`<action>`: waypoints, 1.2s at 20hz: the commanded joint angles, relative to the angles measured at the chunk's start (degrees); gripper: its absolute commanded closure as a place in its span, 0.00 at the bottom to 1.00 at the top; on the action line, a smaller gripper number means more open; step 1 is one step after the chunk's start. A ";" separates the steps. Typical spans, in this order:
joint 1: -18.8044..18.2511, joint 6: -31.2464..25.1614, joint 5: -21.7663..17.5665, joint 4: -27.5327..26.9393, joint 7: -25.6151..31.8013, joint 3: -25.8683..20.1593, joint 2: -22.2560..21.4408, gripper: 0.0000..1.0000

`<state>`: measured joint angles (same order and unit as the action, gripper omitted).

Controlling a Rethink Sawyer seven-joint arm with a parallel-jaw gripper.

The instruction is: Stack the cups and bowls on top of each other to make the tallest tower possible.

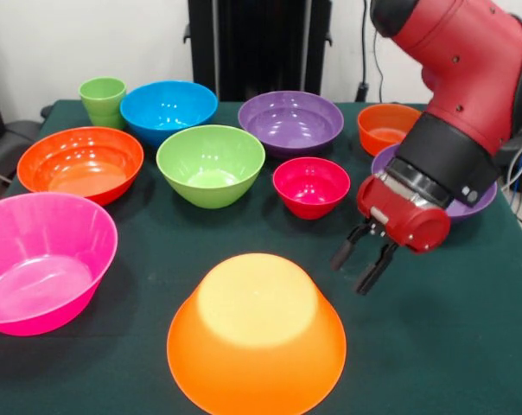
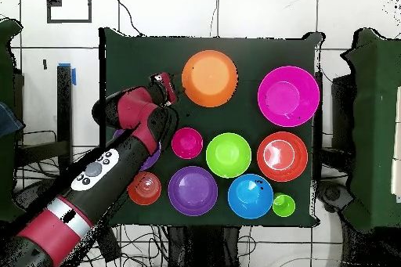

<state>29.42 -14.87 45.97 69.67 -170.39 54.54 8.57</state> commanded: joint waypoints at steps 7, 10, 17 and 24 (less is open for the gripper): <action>-1.94 2.96 -16.39 8.43 7.27 -18.16 -12.61 0.00; -3.09 3.88 -19.70 10.08 7.51 -20.16 -15.45 0.00; -5.44 4.62 -26.79 13.35 7.30 -23.30 -20.76 0.00; -9.60 7.09 -35.60 17.25 8.30 -28.51 -26.51 0.00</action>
<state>22.60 -10.07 18.33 80.34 -170.39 39.38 -13.93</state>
